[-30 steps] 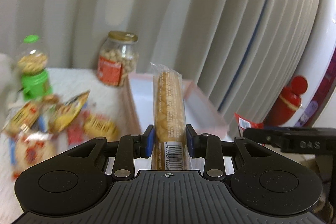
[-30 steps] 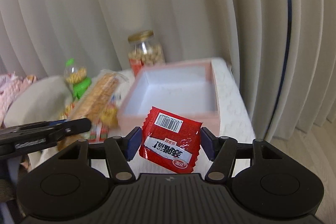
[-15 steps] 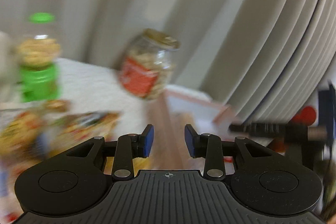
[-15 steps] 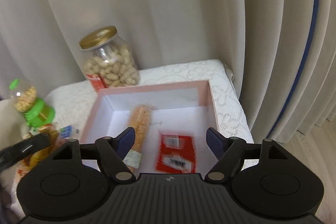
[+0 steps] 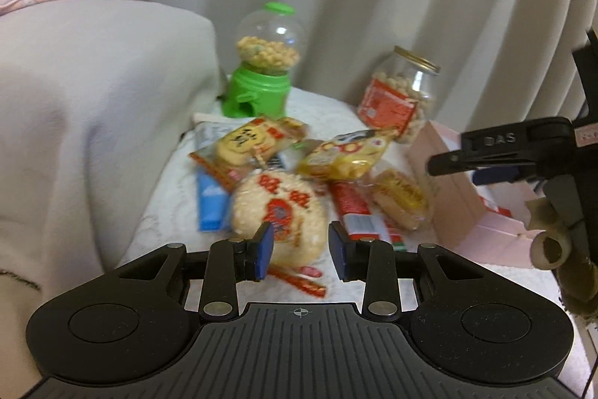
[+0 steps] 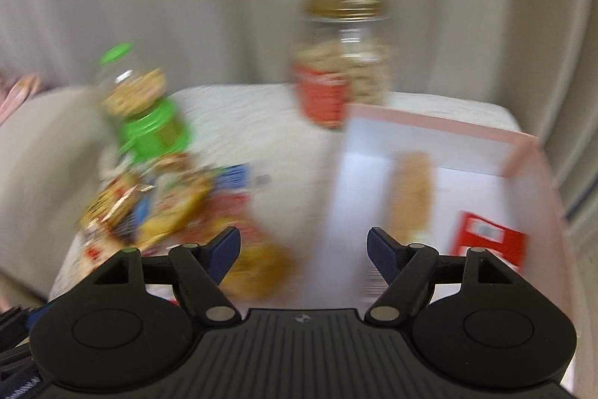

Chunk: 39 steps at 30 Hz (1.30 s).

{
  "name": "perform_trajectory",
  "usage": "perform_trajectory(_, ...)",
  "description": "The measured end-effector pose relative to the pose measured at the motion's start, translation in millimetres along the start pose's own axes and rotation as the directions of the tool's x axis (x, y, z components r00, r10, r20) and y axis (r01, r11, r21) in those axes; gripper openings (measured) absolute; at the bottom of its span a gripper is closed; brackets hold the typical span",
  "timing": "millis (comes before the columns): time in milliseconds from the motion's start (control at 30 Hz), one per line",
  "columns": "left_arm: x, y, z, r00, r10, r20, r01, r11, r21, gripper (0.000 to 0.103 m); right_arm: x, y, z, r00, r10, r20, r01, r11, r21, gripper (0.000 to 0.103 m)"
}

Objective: Organize snacks
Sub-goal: 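Grasp the Wangwang rice cracker packet with the right tool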

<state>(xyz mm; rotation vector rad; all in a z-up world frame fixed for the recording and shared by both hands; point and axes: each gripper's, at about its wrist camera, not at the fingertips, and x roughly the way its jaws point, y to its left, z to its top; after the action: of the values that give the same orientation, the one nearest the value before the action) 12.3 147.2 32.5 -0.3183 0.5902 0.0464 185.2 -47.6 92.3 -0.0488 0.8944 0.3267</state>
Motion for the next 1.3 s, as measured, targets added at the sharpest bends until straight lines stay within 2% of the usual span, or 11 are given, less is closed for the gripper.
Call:
perform_trajectory(167,-7.3,18.9,-3.6,0.998,0.060,0.019,-0.059,0.997,-0.041,0.037,9.9,46.1,-1.1,0.997,-0.078,0.006,0.079,0.991,-0.104,0.085)
perform_trajectory(267,-0.8,23.3,-0.4,1.000,0.029,0.012,-0.028,0.998,-0.056,0.037,7.8,50.4,-5.4,1.000,-0.030,-0.010,0.029,0.993,-0.111,0.085)
perform_trajectory(333,3.7,21.5,3.6,1.000,0.008,0.017,-0.007,0.999,-0.031,0.037,8.6,52.3,-9.4,0.999,-0.034,-0.013,0.032,0.994,-0.105,0.085)
perform_trajectory(500,11.9,26.3,15.6,0.999,0.041,0.029,-0.039,0.998,-0.049,0.037,8.9,50.7,-8.8,1.000,-0.013,-0.019,0.011,0.998,-0.069,0.085)
perform_trajectory(633,3.2,29.5,6.4,0.999,0.042,0.010,-0.042,0.998,-0.047,0.037,-1.4,57.5,-0.9,0.999,0.042,-0.004,-0.042,0.999,-0.035,0.085)
perform_trajectory(800,-6.0,35.0,-11.2,0.997,0.065,-0.034,-0.066,0.997,-0.047,0.037,14.3,94.3,20.6,0.988,0.141,-0.070,-0.141,0.990,0.009,0.085)
perform_trajectory(967,-6.1,44.9,-20.4,0.997,0.053,-0.051,-0.056,0.996,-0.063,0.036,59.2,144.4,41.4,0.976,0.149,-0.157,-0.144,0.988,0.048,0.084)
perform_trajectory(1067,-7.4,48.6,-21.6,0.999,0.031,-0.044,-0.035,0.996,-0.077,0.036,83.1,167.3,44.8,0.973,0.126,-0.193,-0.127,0.992,0.006,0.077)
perform_trajectory(1100,-7.8,49.8,-21.8,0.999,0.024,-0.043,-0.027,0.996,-0.081,0.036,90.3,175.3,44.2,0.972,0.111,-0.206,-0.118,0.993,-0.023,0.069)
perform_trajectory(1167,-9.1,53.7,-22.7,0.999,0.010,-0.040,-0.014,0.995,-0.095,0.036,97.0,182.0,42.1,0.970,0.113,-0.217,-0.127,0.990,-0.055,0.068)
perform_trajectory(1300,-9.4,61.5,-23.0,0.999,-0.019,-0.030,0.015,0.991,-0.132,0.036,81.4,187.8,36.0,0.972,0.098,-0.211,-0.130,0.981,-0.141,0.045)
